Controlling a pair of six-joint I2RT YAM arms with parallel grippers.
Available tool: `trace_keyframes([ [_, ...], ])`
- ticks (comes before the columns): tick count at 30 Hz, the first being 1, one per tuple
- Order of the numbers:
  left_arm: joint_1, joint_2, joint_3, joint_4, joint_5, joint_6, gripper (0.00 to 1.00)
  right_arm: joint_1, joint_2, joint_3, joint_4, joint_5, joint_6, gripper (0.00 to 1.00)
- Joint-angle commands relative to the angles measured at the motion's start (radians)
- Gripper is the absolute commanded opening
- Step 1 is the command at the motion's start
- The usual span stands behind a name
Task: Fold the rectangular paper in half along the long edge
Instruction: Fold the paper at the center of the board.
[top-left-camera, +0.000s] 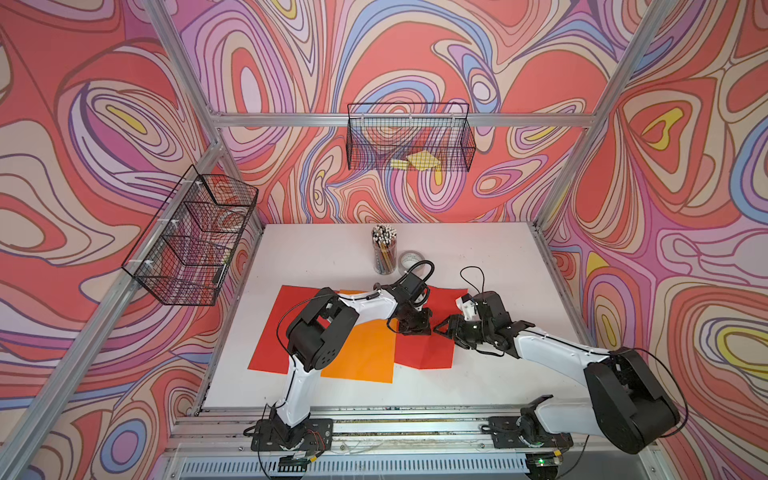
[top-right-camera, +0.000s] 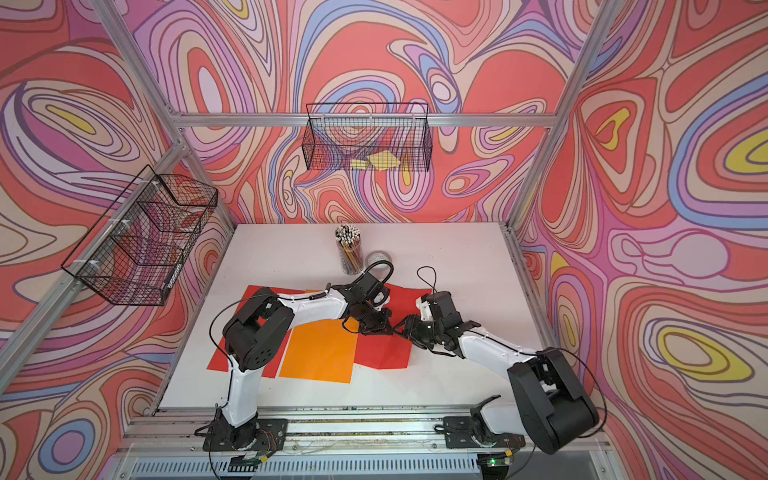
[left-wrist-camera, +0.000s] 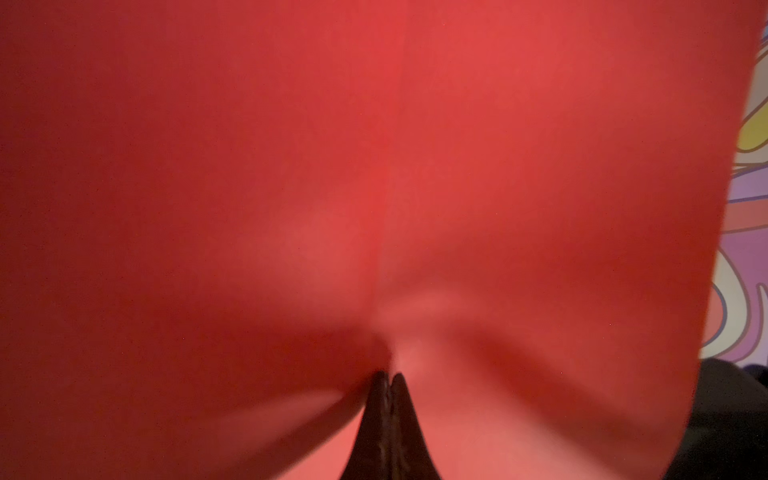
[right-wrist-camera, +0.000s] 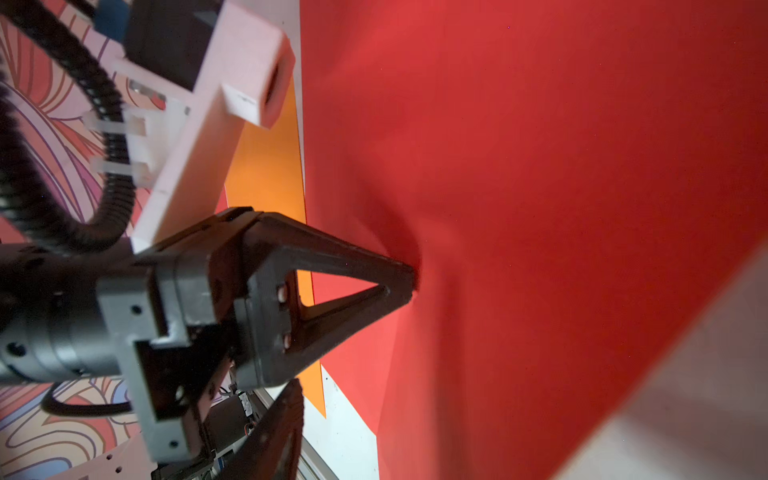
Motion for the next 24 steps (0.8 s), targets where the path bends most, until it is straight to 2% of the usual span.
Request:
trace_keyframes([
  [1,-0.006,0.007,-0.02,-0.027,-0.022,0.001,0.0,-0.05,-0.046,-0.01,-0.075,0.033,-0.041,0.51],
  [5,-0.007,0.01,-0.017,-0.028,-0.021,0.0,0.0,-0.079,-0.019,0.008,-0.079,0.026,-0.046,0.45],
  [12,-0.006,0.008,-0.013,-0.036,-0.027,0.001,0.0,-0.079,0.084,0.065,-0.078,0.015,-0.069,0.18],
  [18,-0.006,0.006,-0.009,-0.042,-0.029,0.001,0.0,-0.079,0.069,0.071,-0.124,0.047,-0.089,0.02],
  [20,-0.005,-0.002,0.005,-0.064,-0.039,0.004,0.0,-0.079,0.055,0.083,-0.17,0.067,-0.108,0.0],
  [21,-0.004,-0.011,0.016,-0.076,-0.045,0.008,0.09,-0.08,0.051,0.094,-0.2,0.079,-0.122,0.0],
  [23,0.004,-0.058,0.032,-0.109,-0.069,0.02,0.37,-0.082,0.04,0.129,-0.291,0.12,-0.165,0.0],
  [24,0.011,-0.086,0.033,-0.115,-0.079,0.023,0.47,-0.089,0.035,0.149,-0.336,0.136,-0.181,0.0],
])
